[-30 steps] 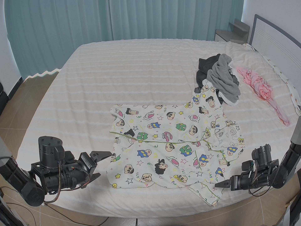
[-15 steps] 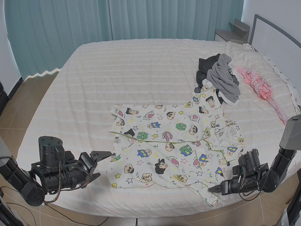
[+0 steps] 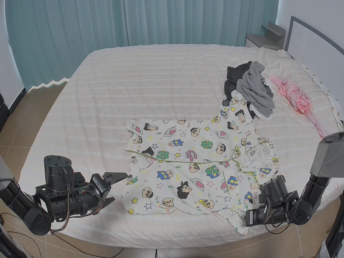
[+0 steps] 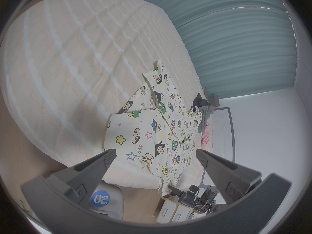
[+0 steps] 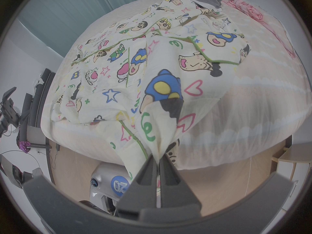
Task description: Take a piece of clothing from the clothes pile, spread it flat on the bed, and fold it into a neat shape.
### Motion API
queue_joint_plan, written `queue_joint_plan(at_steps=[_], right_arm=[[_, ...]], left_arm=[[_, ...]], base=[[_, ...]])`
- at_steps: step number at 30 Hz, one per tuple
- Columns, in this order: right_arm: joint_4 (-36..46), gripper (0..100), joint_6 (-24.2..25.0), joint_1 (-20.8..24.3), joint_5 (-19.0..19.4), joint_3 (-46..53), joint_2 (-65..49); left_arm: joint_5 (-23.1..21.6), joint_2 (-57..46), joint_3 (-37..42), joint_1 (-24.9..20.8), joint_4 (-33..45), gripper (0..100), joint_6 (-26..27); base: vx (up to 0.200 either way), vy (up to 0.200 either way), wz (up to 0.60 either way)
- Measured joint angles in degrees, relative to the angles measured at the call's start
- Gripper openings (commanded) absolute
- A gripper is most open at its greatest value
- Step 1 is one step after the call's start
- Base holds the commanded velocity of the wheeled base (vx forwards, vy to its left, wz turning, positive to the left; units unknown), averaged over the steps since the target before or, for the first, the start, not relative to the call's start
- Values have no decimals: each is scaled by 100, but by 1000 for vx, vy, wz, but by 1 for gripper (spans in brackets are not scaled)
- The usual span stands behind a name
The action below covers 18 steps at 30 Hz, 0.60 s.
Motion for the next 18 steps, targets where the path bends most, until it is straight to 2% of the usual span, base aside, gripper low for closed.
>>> queue_joint_plan(at_steps=[7,10,18], right_arm=[[78,0,235,0,16,251,-722],[367,0,260,-2,7,308,-1193],[2371,0,221,-11,-15,-90,-2348]], left_arm=[[0,0,0,0,-2,100,0],[0,-2,0,0,-2,100,2],[0,-9,0,0,-4,100,2]], base=[[0,0,0],[0,0,0],[0,0,0]])
